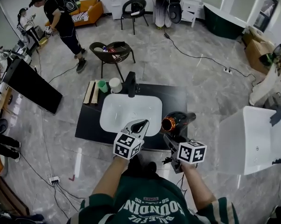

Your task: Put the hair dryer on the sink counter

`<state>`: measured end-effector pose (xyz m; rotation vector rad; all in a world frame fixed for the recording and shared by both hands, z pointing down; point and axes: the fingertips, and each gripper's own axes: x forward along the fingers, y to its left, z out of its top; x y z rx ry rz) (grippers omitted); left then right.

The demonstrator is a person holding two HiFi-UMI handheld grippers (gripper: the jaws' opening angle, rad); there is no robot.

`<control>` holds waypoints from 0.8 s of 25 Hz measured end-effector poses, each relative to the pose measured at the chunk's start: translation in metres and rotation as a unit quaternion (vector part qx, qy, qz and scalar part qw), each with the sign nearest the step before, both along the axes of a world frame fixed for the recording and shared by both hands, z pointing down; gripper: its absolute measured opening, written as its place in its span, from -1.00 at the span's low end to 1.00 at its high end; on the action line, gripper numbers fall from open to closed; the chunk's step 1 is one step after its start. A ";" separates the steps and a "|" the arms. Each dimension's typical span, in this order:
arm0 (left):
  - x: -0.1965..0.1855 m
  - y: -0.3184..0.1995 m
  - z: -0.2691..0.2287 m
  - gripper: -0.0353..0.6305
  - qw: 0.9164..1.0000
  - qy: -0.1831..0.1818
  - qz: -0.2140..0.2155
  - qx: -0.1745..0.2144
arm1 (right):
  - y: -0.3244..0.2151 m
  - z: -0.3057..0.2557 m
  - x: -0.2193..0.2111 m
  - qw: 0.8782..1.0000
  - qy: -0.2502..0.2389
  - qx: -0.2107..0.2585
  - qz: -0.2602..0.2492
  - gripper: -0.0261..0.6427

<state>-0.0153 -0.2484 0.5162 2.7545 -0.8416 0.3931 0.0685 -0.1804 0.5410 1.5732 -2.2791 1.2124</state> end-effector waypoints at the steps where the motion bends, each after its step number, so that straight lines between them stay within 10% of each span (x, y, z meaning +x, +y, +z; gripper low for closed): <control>1: 0.001 -0.004 -0.002 -0.86 1.000 0.000 0.003 0.002 | -0.003 0.000 0.000 1.000 0.000 0.000 0.001 -0.38; 20: 0.003 -0.046 -0.019 -0.86 0.998 0.014 0.062 0.013 | -0.029 -0.022 -0.009 0.999 -0.001 0.003 0.051 -0.38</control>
